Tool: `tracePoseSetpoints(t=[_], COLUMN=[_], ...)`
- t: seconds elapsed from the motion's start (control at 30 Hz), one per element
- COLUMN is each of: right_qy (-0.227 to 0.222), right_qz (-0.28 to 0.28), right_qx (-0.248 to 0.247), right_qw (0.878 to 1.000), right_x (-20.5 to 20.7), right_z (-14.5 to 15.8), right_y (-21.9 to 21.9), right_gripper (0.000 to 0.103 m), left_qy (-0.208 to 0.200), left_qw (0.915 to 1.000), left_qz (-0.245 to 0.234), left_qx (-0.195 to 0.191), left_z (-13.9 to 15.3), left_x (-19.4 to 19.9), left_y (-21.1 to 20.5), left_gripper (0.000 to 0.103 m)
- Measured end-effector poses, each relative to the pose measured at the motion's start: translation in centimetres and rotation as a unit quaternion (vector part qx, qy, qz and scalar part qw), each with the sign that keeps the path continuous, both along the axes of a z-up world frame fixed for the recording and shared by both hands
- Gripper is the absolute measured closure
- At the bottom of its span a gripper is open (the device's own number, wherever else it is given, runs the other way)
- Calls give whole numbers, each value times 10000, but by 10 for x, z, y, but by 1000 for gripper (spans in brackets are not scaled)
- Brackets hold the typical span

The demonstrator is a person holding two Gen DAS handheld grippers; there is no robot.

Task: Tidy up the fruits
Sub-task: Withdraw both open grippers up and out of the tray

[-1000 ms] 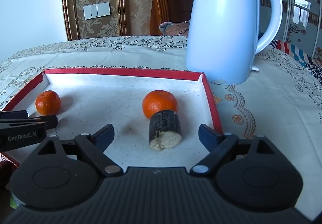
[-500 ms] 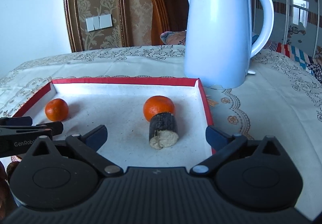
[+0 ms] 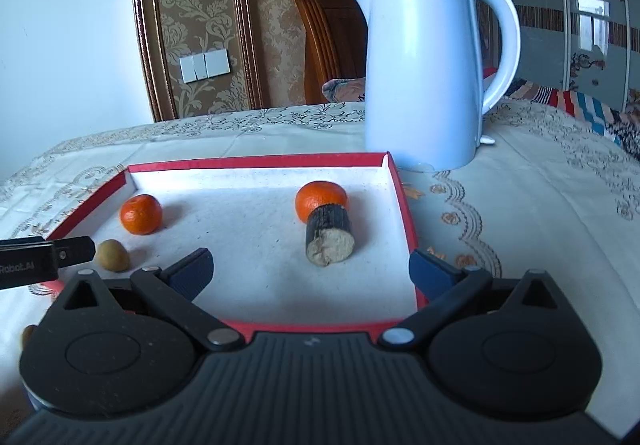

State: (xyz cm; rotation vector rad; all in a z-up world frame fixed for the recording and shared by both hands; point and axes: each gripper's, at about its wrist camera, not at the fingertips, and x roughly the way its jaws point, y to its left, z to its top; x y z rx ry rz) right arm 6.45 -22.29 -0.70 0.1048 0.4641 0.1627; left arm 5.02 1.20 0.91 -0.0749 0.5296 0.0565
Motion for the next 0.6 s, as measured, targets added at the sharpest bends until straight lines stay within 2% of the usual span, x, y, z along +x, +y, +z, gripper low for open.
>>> tracePoseSetpoints(t=[0.23, 0.43, 0.6], right_qy=[-102, -111, -117], right_qz=[51, 45, 43], right_qx=[99, 78, 61], right_qw=[9999, 9999, 9999], right_x=[-18, -19, -19], right_z=[-1, -1, -2], right_y=[-2, -1, -1], right_gripper=[0, 0, 0], left_qy=[-137, -16, 171], left_qw=[9997, 9997, 9988], left_qz=[-115, -228, -437], left_qx=[183, 68, 126], left_z=[-6, -11, -15], left_x=[-35, -49, -51], left_y=[9, 19, 15], left_gripper=[29, 27, 27])
